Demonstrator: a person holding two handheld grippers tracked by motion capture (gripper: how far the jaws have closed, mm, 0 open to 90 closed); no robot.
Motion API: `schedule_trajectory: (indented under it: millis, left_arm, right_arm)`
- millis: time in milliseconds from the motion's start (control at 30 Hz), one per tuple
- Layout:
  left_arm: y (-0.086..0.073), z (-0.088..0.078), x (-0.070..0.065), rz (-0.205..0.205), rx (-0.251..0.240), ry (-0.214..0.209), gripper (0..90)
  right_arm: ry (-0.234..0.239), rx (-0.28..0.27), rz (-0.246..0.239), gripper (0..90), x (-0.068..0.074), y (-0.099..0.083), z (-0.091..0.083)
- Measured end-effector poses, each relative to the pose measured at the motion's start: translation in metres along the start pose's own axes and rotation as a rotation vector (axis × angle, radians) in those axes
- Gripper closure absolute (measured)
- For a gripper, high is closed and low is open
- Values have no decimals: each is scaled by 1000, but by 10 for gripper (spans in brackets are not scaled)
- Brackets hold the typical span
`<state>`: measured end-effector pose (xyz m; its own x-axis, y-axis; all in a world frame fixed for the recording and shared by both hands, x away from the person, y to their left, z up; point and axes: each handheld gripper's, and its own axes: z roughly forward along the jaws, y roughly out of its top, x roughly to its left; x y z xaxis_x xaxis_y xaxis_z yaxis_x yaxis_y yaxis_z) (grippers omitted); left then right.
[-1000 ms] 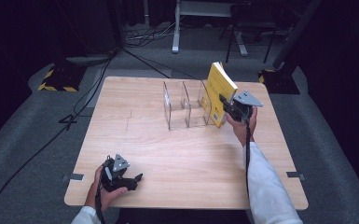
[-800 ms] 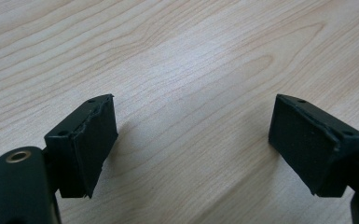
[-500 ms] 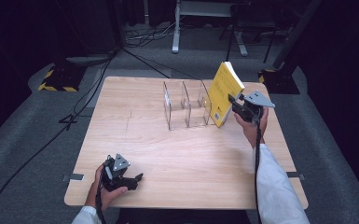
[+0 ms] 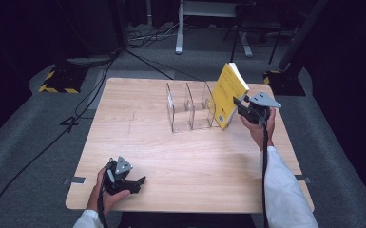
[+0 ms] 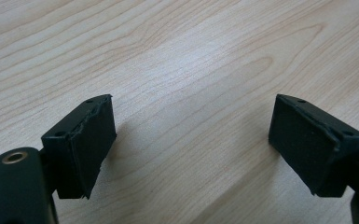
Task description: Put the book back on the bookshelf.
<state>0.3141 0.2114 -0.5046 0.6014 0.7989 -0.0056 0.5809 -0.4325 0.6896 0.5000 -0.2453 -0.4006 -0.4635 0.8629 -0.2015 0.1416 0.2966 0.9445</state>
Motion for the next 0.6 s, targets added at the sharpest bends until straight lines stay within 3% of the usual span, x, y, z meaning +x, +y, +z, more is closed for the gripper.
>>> schedule_trajectory:
  millis: [67, 133, 600]
  left_arm:
    - [0, 0, 0, 1, -1, 0, 153]
    - [0, 0, 0, -1, 0, -1, 153]
    - [0, 0, -1, -5, 0, -3, 157]
  right_arm:
    - [38, 25, 38, 622, -2, 1, 0]
    - [38, 25, 46, 622, -3, 1, 0]
    - [74, 109, 13, 509, -7, 2, -8]
